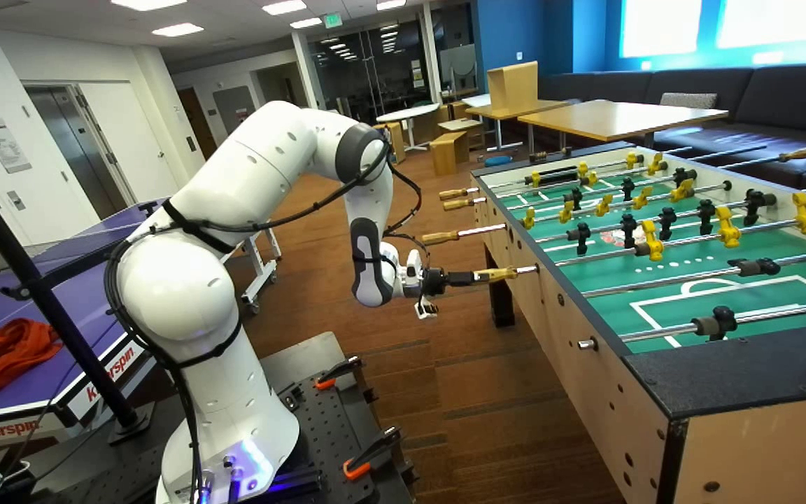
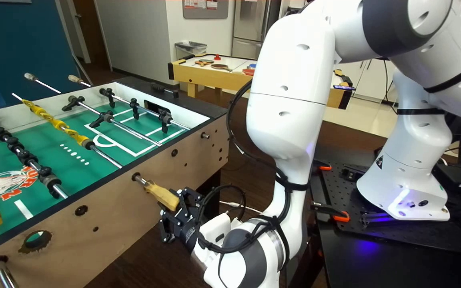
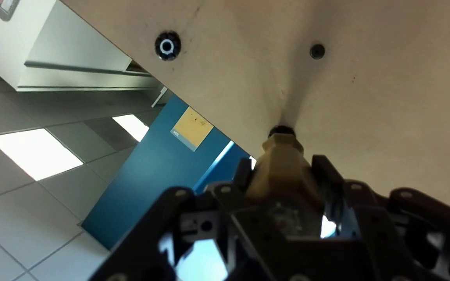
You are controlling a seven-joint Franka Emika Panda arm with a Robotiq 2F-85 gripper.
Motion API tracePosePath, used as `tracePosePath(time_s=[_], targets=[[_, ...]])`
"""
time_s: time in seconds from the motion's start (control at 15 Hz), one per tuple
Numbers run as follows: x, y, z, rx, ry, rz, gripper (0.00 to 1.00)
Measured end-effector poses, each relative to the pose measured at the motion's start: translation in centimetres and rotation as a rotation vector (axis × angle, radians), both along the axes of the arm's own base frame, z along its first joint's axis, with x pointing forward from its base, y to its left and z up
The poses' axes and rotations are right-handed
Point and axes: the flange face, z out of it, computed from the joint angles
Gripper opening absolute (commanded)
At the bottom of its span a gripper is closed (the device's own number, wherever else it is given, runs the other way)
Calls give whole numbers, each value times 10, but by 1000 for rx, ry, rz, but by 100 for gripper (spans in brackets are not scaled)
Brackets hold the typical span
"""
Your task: Rotate the third rod backwards
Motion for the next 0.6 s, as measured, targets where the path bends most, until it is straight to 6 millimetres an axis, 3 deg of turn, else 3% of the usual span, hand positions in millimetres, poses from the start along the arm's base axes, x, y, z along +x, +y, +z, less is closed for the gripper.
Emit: tracePosePath(time_s=[0.6], targets=[[-3,-6,-1,313,-232,41,17]])
